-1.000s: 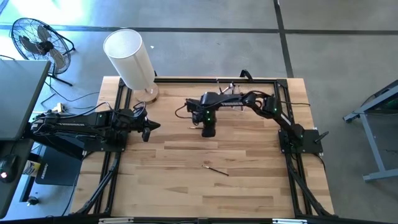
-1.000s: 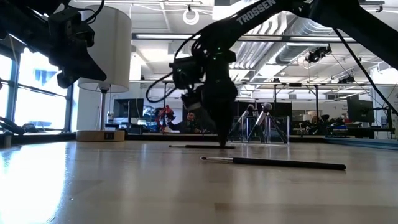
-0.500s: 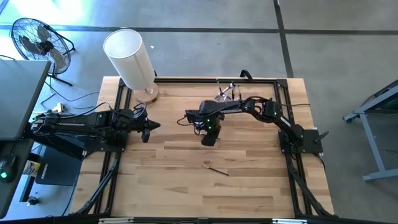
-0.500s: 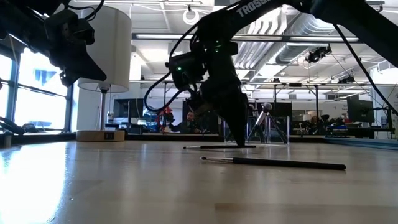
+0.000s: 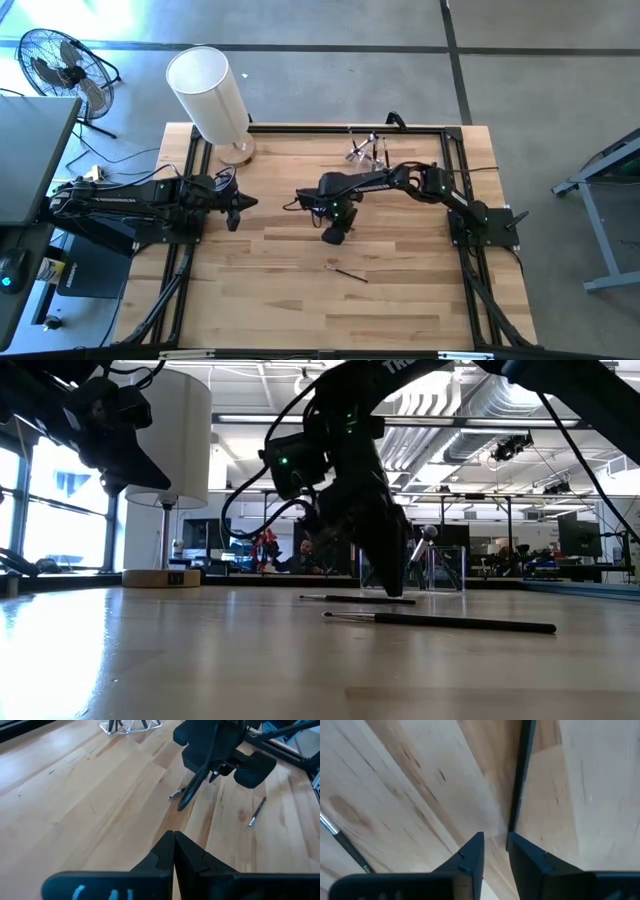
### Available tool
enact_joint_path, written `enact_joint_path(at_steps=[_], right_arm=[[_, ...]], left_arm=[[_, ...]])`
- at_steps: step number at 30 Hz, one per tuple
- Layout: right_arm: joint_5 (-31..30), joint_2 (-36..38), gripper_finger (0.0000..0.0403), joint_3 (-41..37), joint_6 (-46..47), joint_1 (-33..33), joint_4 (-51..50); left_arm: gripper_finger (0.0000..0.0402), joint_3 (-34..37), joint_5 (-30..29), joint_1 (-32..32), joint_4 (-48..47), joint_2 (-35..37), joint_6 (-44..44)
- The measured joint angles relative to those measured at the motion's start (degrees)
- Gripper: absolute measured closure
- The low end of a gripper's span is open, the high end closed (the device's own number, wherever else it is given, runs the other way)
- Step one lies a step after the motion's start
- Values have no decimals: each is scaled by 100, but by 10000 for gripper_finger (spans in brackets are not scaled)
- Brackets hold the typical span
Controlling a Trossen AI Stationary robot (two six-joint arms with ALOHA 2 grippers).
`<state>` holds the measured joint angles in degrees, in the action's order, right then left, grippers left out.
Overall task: Pick & Place Makeup Brushes
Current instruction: Put the black makeup brush into the transparent organizer
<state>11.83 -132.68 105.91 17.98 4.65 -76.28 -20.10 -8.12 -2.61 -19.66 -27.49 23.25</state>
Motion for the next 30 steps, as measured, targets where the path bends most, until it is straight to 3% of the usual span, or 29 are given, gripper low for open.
enact_joint_path(at_steps=[4,7,15,30], right_arm=[[-449,303,307,2,2,19,137],[-706,559,305,4,-125,141,772],[-786,549,305,9,-733,338,2482],[-419,73,305,4,-944,355,2785]], left_arm=[[402,0,101,1,-2,0,-53],[402,0,114,2,-2,0,-55],[402,2,143,1,-2,-1,-41],[401,2,155,0,-2,-1,100]])
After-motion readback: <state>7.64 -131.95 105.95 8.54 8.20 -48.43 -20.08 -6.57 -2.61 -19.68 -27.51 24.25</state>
